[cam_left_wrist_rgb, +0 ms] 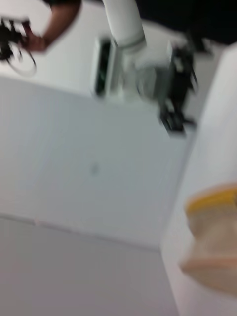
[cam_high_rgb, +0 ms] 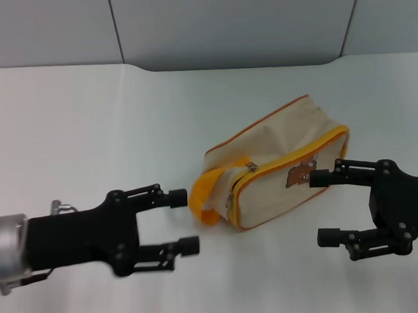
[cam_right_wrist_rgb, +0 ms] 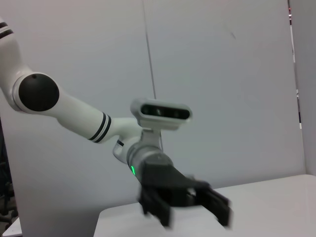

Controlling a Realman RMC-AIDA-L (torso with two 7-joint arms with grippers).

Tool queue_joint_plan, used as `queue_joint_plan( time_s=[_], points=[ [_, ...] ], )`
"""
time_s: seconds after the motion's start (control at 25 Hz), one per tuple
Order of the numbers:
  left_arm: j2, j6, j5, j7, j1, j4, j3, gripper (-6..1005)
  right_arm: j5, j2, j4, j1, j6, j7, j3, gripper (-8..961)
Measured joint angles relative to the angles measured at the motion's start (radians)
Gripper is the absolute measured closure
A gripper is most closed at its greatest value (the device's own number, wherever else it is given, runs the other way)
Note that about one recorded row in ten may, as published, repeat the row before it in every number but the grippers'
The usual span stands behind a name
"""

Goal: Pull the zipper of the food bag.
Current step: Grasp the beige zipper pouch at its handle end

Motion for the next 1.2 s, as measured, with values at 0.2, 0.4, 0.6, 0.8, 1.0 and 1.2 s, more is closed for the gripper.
queue_joint_plan(
  time_s=[0.2, 0.4, 0.6, 0.8, 1.0, 1.2],
  points=[
    [-0.049, -0.185, 0.018, 0.004, -0.016, -0.005, 0.036, 213, 0.0, -0.001, 0.0, -0.004, 0.007, -0.001, 0.0, 116],
    [-0.054, -0.387, 0.014, 0.044, -0.111, -0.131, 0.087, 219, 0.0, -0.001, -0.003, -0.01, 0.011, 0.001, 0.0, 117],
    [-0.056, -0.553, -0.053, 0.094, -0.183, -0.219, 0.081, 225, 0.001, 0.001, -0.003, -0.016, 0.006, 0.001, 0.002, 117],
    [-0.057, -0.601, -0.187, 0.159, -0.192, -0.231, 0.082, 231, 0.002, 0.001, -0.004, -0.018, 0.004, 0.001, 0.003, 118],
    [-0.057, -0.605, -0.203, 0.191, -0.205, -0.243, 0.09, 236, 0.005, 0.003, -0.004, -0.025, 0.003, 0.001, 0.005, 117],
    [-0.057, -0.61, -0.204, 0.254, -0.232, -0.304, 0.091, 242, 0.007, 0.003, -0.004, -0.029, 0.002, 0.001, 0.021, 116]
  ],
)
